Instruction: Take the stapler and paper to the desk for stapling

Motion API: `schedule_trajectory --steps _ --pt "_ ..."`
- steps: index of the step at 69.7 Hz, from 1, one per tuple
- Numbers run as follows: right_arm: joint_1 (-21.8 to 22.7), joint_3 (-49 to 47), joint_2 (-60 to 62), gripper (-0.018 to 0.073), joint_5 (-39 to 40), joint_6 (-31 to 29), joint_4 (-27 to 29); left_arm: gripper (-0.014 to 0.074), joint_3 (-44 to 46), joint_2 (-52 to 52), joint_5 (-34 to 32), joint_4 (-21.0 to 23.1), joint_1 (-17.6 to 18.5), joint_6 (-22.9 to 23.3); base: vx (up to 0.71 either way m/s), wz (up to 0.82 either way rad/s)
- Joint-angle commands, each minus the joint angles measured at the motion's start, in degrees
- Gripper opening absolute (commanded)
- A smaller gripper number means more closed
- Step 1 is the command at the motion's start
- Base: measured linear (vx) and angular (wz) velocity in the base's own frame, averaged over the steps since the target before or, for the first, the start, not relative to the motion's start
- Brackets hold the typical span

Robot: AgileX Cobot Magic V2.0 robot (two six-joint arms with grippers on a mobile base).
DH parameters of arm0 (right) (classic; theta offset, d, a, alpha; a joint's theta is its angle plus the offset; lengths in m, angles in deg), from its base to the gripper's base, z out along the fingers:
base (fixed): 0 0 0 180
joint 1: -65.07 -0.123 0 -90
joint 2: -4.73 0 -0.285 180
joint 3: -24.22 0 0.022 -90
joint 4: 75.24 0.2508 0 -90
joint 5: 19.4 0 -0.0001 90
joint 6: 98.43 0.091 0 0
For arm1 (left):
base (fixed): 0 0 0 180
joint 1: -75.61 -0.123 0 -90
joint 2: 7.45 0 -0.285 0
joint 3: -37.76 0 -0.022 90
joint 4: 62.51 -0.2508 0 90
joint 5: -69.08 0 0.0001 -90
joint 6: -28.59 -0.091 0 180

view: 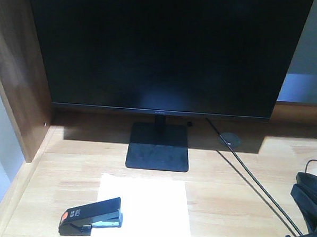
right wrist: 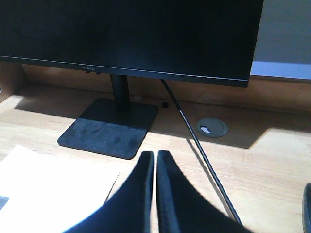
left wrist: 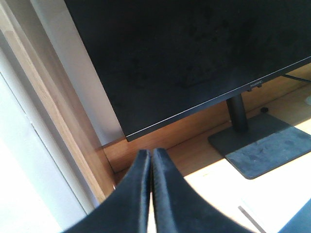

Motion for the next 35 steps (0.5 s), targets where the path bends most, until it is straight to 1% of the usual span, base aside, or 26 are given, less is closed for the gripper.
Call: schedule_trajectory --steps 1,4,8,11,16,22,30,35 --pt "0.0 -1.6 0.1 -0.0005 -0.9 -0.5 -2.7 -0.0006 1.5 -0.4 -3.6 0.6 0.4 1.2 0.0 0.0" --pt "0.0 -1.6 0.1 -0.0005 -0.9 -0.5 -2.7 -0.0006 1.5 -0.3 -3.6 1.8 0.4 2.6 0.0 0.0" --pt "0.0 -1.6 0.1 -0.0005 -0.9 -0.5 -2.7 -0.0006 1.5 -0.3 -3.6 3.2 0.4 5.8 0.0 0.0" --pt "0.0 -1.6 0.1 -0.0005 -0.9 -0.5 -2.7 -0.0006 1.5 -0.3 -3.6 3.2 0.4 7.7 0.0 0.0" --pt "0.0 -1.6 0.1 -0.0005 -0.9 -0.5 -2.7 -0.0006 1.5 -0.2 -3.5 3.2 0.4 9.5 0.0 0.0" --pt "0.0 -1.6 0.1 -0.0005 -1.0 -0.5 -2.7 -0.0006 1.5 0.9 -2.4 3.2 0.4 9.7 0.0 0.0" --pt "0.0 -1.6 0.1 -0.0005 -1.0 -0.5 -2.7 -0.0006 1.5 4.8 2.4 3.3 0.2 9.7 0.0 0.0" --pt "0.0 -1.6 0.1 -0.0005 -1.0 -0.5 -2.7 -0.0006 1.1 7.8 5.2 4.2 -1.3 9.7 0.0 0.0"
